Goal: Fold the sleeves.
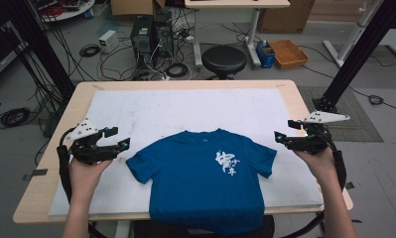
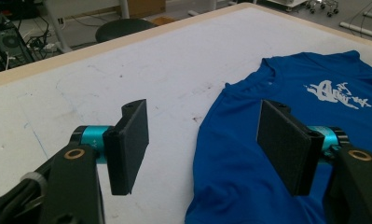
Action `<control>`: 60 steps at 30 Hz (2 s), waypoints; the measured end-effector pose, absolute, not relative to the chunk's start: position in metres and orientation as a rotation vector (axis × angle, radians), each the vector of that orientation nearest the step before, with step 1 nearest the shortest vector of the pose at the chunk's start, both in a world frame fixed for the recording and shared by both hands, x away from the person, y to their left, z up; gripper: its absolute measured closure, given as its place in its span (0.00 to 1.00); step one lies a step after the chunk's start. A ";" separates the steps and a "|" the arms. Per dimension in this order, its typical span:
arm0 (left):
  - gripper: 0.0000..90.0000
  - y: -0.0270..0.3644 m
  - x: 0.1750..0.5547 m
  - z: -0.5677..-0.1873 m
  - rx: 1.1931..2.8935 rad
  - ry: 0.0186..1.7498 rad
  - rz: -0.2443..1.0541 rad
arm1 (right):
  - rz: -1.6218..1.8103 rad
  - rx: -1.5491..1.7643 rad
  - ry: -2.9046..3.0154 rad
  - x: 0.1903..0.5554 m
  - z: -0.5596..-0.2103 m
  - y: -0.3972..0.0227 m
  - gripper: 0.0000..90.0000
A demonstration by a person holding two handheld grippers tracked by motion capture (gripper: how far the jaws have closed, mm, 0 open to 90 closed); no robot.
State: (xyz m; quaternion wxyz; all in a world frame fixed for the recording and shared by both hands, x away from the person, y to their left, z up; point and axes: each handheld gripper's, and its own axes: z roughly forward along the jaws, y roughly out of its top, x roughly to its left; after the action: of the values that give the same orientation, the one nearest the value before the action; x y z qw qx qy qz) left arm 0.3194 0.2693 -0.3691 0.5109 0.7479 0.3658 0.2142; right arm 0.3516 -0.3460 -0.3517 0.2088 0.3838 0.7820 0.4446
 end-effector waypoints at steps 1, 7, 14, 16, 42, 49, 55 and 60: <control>0.38 0.269 0.320 -0.369 1.800 0.881 0.513 | 1.238 1.065 2.174 0.352 -0.352 -0.347 0.29; 0.38 0.271 0.321 -0.371 1.801 0.888 0.503 | 1.235 1.085 2.169 0.353 -0.354 -0.350 0.29; 0.38 0.274 0.322 -0.376 1.810 0.898 0.488 | 1.230 1.089 2.171 0.357 -0.356 -0.349 0.29; 0.38 0.277 0.322 -0.380 1.806 0.904 0.474 | 1.228 1.094 2.177 0.358 -0.357 -0.348 0.29; 0.65 0.287 0.331 -0.430 1.905 1.115 0.281 | 1.207 1.101 2.176 0.359 -0.361 -0.347 0.29; 0.72 0.280 0.332 -0.435 1.959 1.127 0.262 | 1.207 1.098 2.174 0.360 -0.362 -0.347 0.29; 0.78 0.279 0.333 -0.442 1.977 1.168 0.225 | 1.203 1.101 2.175 0.360 -0.362 -0.347 0.29; 0.94 0.277 0.332 -0.444 1.983 1.161 0.195 | 1.200 1.106 2.175 0.360 -0.362 -0.347 0.29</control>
State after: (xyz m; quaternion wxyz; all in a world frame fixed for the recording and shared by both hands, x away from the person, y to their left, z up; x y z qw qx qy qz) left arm 0.3321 0.2775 -0.4440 0.4056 0.7860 0.4602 0.0772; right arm 0.3598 -0.3469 -0.3619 0.2099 0.3976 0.7820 0.4316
